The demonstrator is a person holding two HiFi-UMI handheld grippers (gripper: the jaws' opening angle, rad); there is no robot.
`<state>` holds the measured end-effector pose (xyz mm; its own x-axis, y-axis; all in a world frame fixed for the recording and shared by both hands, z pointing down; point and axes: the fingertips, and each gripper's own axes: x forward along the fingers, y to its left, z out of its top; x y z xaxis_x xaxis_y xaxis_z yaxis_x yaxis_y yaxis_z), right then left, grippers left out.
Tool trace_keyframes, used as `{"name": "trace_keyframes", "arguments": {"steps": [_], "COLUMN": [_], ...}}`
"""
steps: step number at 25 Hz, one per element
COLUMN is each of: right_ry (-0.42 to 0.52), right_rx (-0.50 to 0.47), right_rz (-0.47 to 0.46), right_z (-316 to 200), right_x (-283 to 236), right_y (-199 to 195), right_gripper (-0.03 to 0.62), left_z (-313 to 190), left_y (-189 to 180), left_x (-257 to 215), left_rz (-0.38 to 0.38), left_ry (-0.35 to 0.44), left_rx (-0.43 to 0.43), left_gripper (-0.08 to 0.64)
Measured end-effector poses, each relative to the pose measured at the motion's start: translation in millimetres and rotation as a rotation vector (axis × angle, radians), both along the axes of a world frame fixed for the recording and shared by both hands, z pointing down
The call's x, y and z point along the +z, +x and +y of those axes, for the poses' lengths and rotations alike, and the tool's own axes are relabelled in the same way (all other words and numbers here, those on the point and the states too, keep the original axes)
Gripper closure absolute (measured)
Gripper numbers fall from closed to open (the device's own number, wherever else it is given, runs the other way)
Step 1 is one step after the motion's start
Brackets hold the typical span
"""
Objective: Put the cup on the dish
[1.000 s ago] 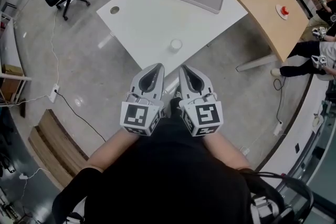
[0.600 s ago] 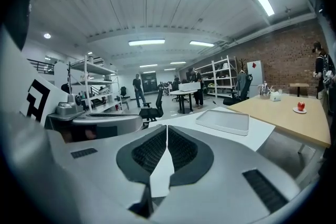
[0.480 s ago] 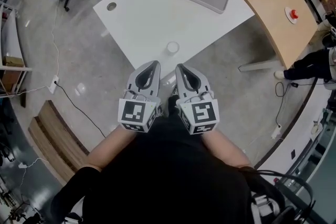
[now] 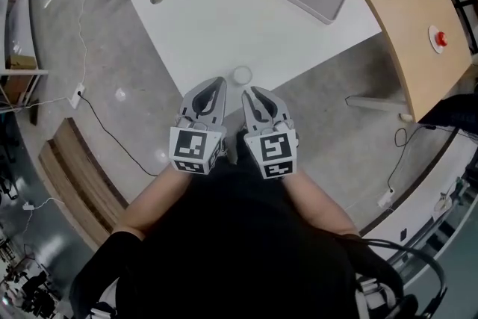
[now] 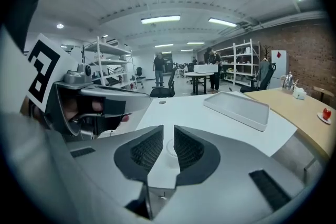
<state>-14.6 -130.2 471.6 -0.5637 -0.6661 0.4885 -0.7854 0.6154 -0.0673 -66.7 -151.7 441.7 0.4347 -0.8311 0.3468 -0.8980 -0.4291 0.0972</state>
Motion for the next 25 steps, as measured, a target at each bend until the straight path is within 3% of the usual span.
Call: {"name": "trace_keyframes", "arguments": {"steps": [3, 6, 10, 25], "right_ry": [-0.04, -0.083, -0.136, -0.226], "right_rx": [-0.044, -0.113, -0.187, -0.227], "right_rz": [0.004, 0.012, 0.036, 0.138], "right_z": [-17.5, -30.9, -36.6, -54.3], "right_x": [17.7, 36.5, 58.3, 118.8], "right_y": [4.7, 7.0, 4.2, -23.8], "right_gripper": [0.562, 0.45, 0.407, 0.357], "left_z": [-17.5, -32.7, -40.7, -76.1], "left_y": [1.7, 2.2, -1.2, -31.4], "left_x": [16.6, 31.8, 48.4, 100.3], "left_rz": [-0.031, -0.053, -0.079, -0.096], "left_ry": [-0.024, -0.043, -0.078, -0.154], "left_rx": [-0.026, -0.059, -0.091, -0.06], "left_gripper": [0.554, 0.554, 0.554, 0.554]}}
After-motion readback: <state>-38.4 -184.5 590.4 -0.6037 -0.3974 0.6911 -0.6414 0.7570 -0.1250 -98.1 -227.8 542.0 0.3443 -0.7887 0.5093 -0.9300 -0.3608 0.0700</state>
